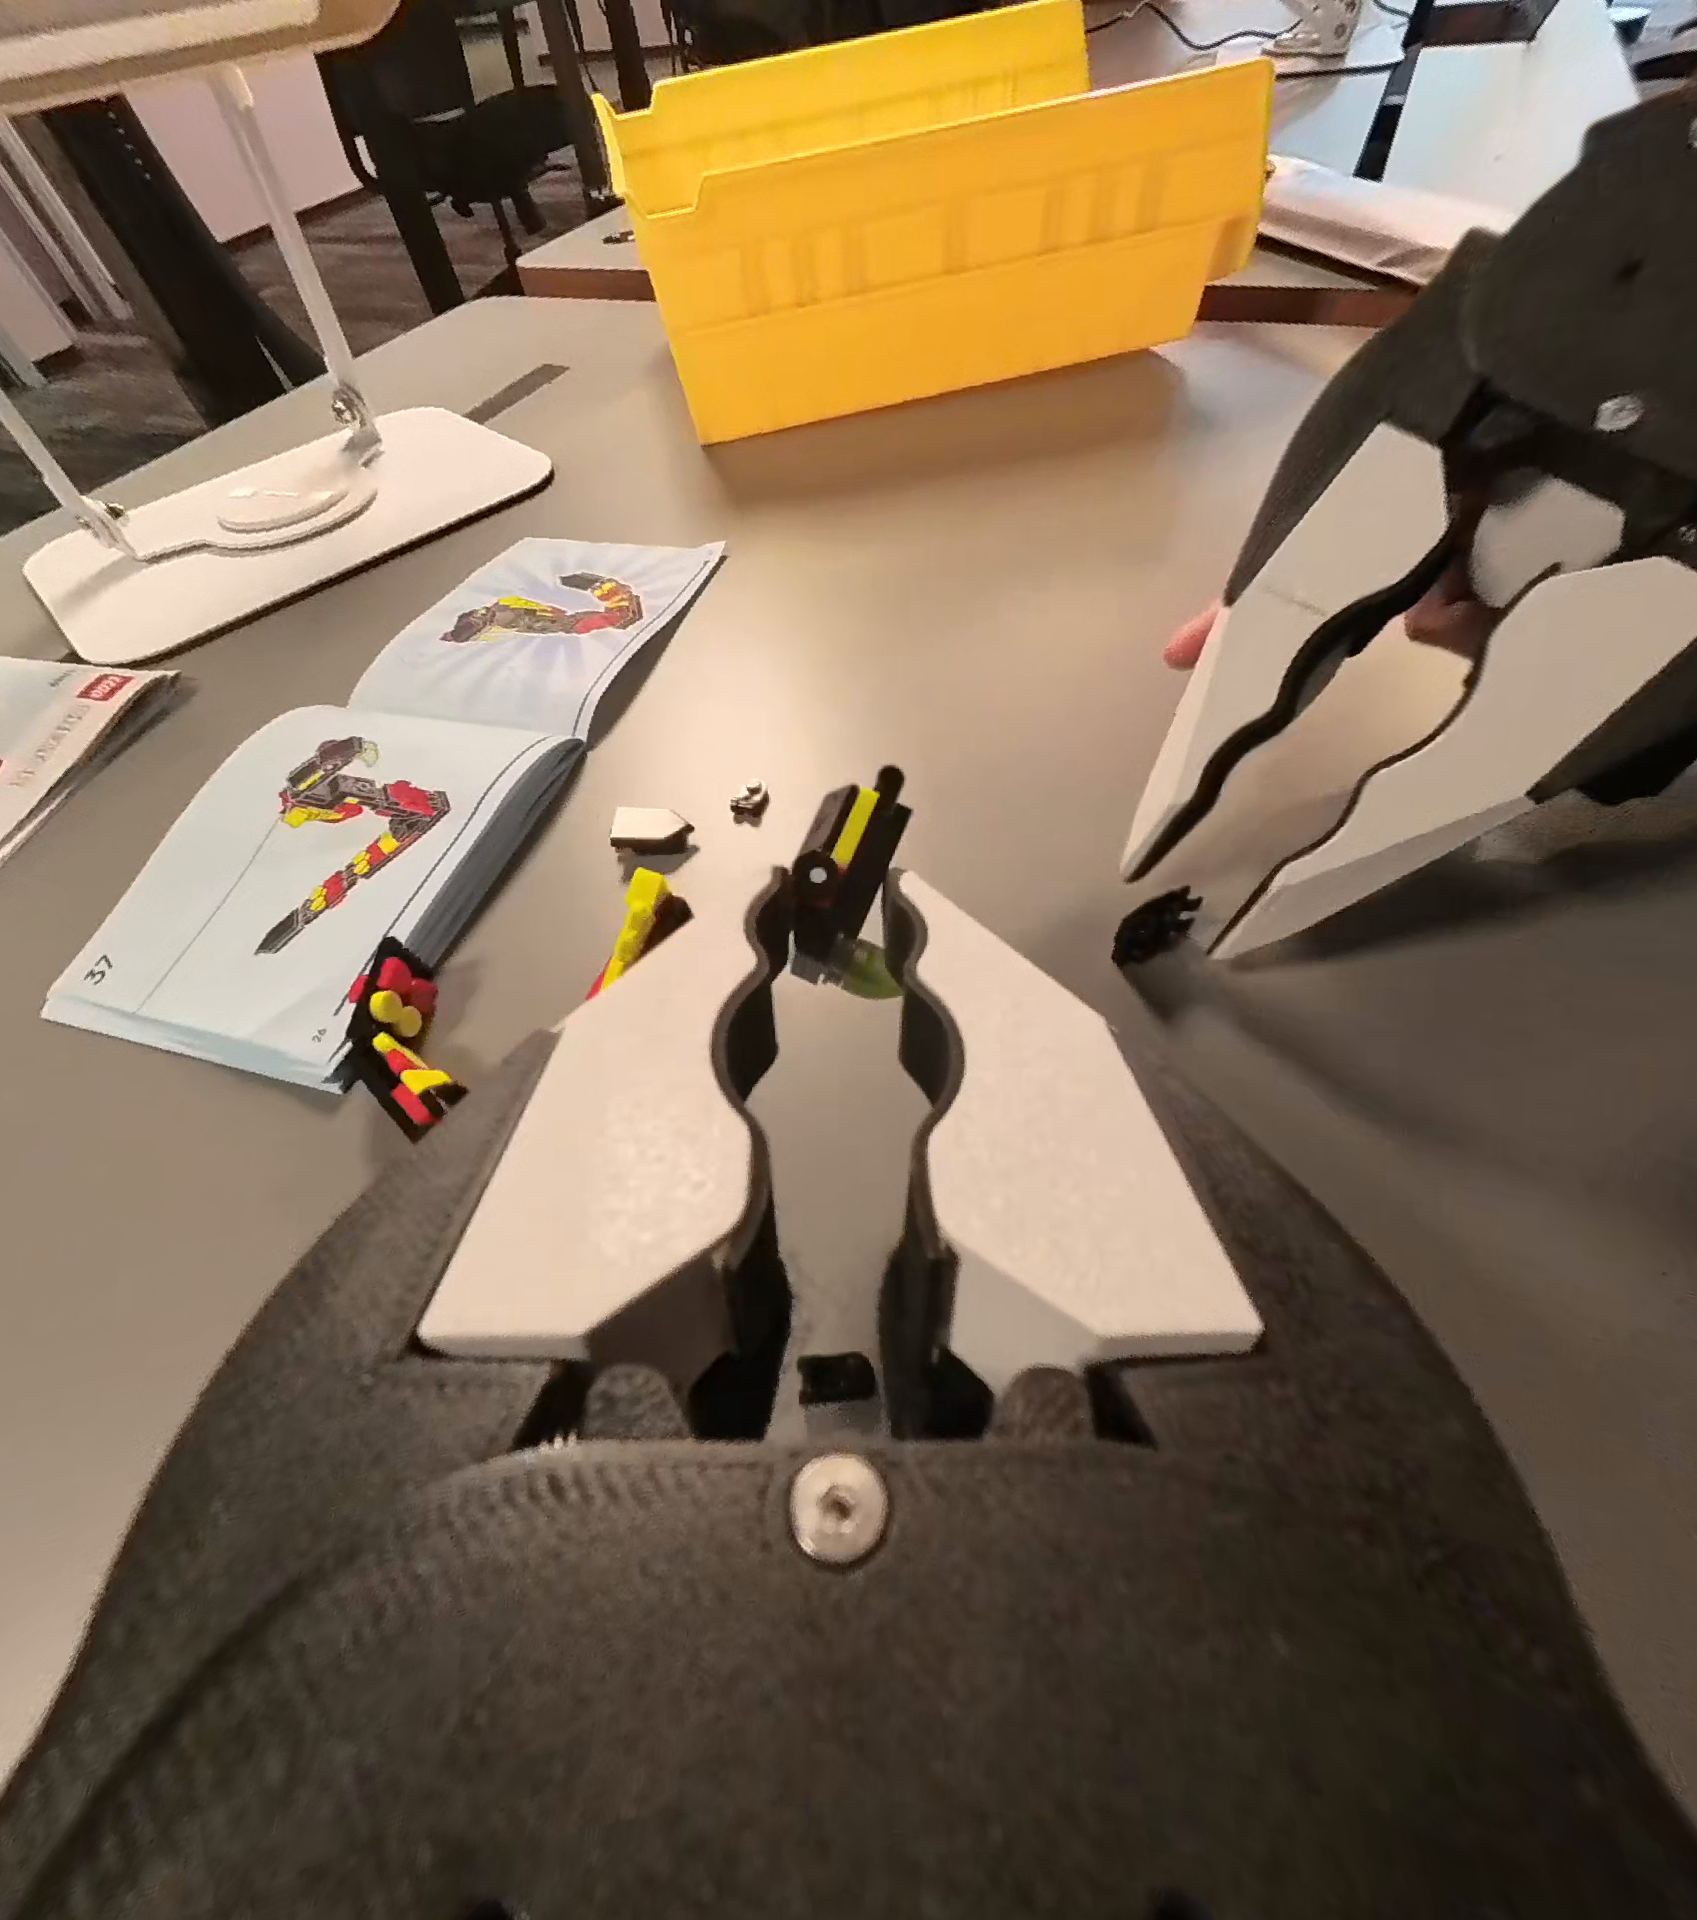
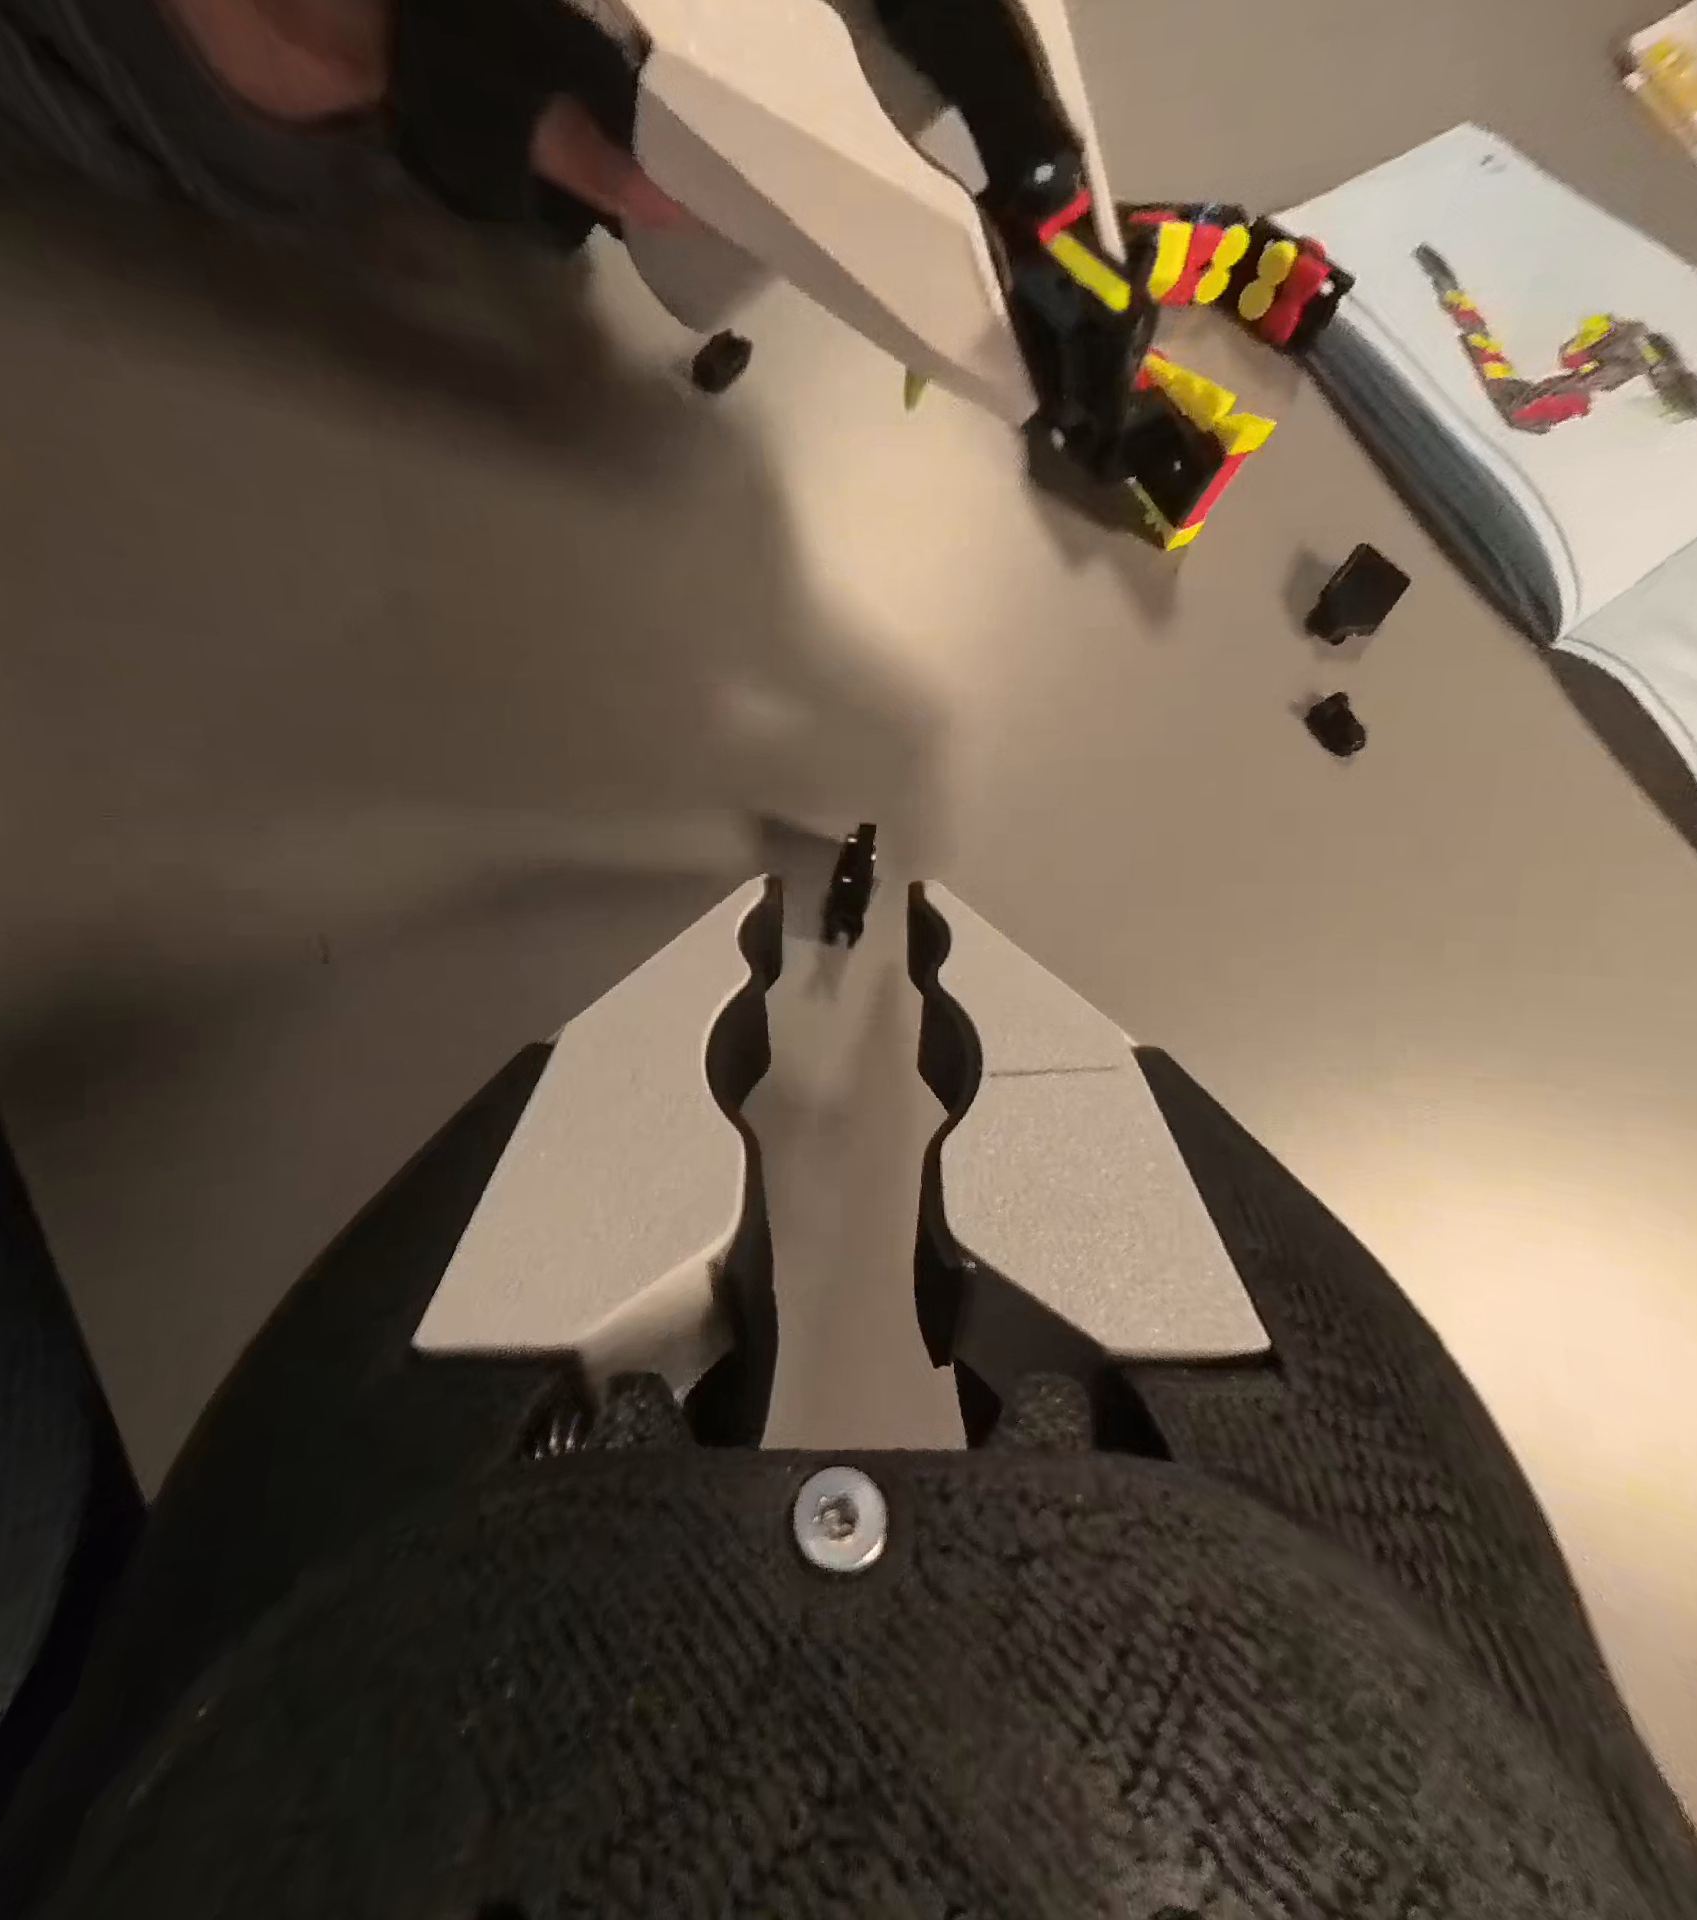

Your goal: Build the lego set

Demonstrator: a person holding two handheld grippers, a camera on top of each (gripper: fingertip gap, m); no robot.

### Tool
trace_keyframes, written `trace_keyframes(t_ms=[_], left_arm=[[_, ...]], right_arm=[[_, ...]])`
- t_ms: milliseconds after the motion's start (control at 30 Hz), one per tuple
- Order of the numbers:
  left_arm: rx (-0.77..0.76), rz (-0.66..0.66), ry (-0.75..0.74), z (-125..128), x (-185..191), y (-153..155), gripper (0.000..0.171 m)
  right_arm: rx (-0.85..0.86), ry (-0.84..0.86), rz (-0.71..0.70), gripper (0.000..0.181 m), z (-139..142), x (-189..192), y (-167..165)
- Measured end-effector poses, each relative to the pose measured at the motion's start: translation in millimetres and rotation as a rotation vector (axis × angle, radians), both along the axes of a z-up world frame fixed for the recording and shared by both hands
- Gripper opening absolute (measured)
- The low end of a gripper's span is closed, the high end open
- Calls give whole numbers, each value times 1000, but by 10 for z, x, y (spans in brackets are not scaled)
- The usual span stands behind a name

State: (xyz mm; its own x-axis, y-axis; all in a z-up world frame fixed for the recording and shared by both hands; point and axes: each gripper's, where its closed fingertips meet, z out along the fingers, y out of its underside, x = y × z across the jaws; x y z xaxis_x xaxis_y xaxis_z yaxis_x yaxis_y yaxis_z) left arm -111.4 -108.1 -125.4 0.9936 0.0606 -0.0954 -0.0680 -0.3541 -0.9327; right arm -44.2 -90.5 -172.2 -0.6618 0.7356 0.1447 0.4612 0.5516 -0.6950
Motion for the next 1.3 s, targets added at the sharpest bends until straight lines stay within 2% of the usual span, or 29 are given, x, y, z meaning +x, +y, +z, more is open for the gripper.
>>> trace_keyframes(t_ms=[100,133,167,333,433,500,600,733,867,933,1000,1100,1167,1200,1233,1300], left_arm=[[-10,-6,-12,-17,10,2,16],[-11,-7,-16,-21,13,3,16],[-14,-7,-20,-26,14,3,16],[-23,-11,-43,-43,25,7,16],[-35,-20,-50,-71,47,15,16],[-49,-27,-48,-94,62,21,16],[-86,-24,-10,-141,63,20,16],[-118,-30,43,-174,94,30,16],[-120,-8,79,-148,58,15,16],[-108,19,84,-114,-2,-10,16],[-92,53,81,-68,-84,-46,16],[-62,90,66,6,-183,-101,16],[-47,99,53,38,-210,-119,16],[-43,101,48,42,-216,-122,16],[-42,101,46,42,-219,-124,16],[-42,100,46,42,-216,-122,16]], right_arm=[[61,-32,20,16,-50,-10,35],[85,-27,18,6,-50,-26,64],[100,-26,21,4,-48,-32,84],[214,-50,-55,4,-19,-77,367],[259,-51,22,4,35,-16,413],[348,-81,107,4,29,71,483],[567,-266,226,4,41,286,762],[854,-647,314,4,210,578,1152],[1117,-969,414,4,213,711,1355],[1187,-1050,436,4,158,698,1374],[1178,-1071,467,5,81,664,1295],[994,-1056,438,11,-75,602,1047],[880,-1029,404,19,-122,561,963],[829,-1010,384,29,-111,558,950],[764,-963,360,41,-89,534,930],[578,-863,274,48,9,493,888]])
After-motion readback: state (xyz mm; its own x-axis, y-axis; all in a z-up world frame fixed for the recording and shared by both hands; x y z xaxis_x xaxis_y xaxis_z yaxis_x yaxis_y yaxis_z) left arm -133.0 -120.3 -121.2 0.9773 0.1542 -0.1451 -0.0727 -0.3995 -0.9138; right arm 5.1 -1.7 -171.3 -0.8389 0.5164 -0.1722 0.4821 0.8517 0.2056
